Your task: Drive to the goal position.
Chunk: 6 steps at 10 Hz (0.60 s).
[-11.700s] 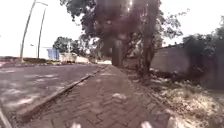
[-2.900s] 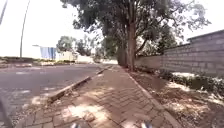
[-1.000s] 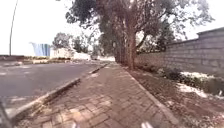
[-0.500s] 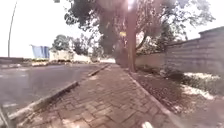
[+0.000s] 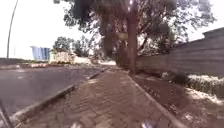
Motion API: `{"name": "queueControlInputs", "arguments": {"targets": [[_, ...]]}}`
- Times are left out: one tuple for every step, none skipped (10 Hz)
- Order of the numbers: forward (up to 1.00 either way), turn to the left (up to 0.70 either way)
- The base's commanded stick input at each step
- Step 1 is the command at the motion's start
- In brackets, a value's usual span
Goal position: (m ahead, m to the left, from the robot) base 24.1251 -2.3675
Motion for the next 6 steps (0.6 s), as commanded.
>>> {"name": "queueControlInputs", "arguments": {"targets": [[0.50,0.00],[0.50,0.00],[0.50,0.00],[0.50,-0.50],[0.50,-0.50],[0.50,-0.50]]}}
